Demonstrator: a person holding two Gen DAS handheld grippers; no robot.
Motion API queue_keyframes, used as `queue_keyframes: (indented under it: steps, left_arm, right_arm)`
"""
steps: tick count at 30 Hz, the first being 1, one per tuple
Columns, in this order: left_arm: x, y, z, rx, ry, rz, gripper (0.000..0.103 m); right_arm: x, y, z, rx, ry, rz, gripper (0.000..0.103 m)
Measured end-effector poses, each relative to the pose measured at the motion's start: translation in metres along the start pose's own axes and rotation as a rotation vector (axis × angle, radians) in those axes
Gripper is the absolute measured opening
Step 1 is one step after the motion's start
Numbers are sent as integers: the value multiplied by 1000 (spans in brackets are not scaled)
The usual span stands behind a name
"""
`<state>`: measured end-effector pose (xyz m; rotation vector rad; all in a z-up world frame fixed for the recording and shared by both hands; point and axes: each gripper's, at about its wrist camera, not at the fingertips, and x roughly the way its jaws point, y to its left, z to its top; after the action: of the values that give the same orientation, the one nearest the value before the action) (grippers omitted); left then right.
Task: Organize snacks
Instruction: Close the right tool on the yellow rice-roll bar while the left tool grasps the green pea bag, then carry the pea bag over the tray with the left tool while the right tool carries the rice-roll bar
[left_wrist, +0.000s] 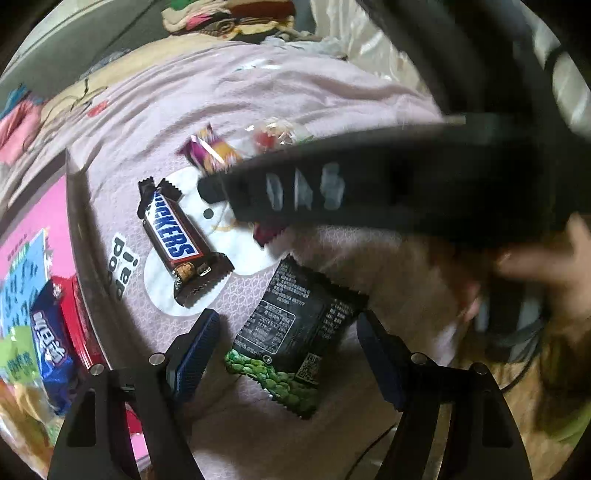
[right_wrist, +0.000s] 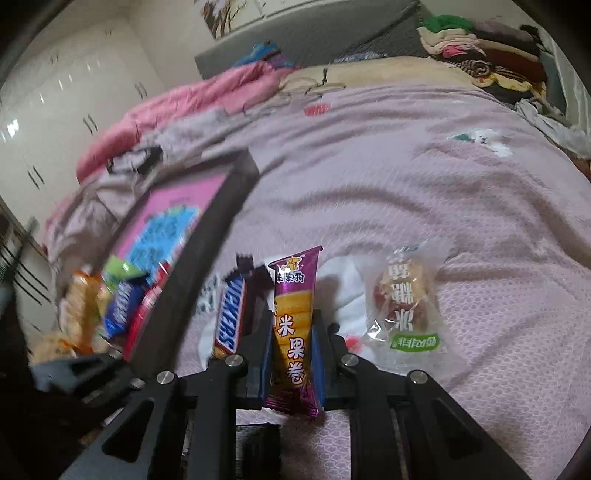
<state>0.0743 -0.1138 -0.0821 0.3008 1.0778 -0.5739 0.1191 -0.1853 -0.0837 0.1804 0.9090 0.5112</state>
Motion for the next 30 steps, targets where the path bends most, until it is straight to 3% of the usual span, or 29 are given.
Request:
queue_keyframes:
  steps: [5,7,8,15,21,30]
  left_arm:
    - [1,1,2,0,6,19,77]
    - [-1,-4,4,1,-5,26,66]
    - [-1,-5,6,7,-5,16,53]
    - [-2,-3,8,-42,-1,-31,43]
    - [-14,10,4,-79,-28,-71,41]
    - [-48,19,-8,-117,-80,-59,41]
  right_arm:
    - [-10,-4,0,31,-32,16,19]
    - [-15,-7,-1,50,-47,23,19]
    - [-17,-9,-1,59,-53,27,19]
    - [-29,-16,-6,83,-81,12,19]
    - [-40,-10,-9,66,-117,20,19]
    - [-55,-5,-8,61,-178,22,19]
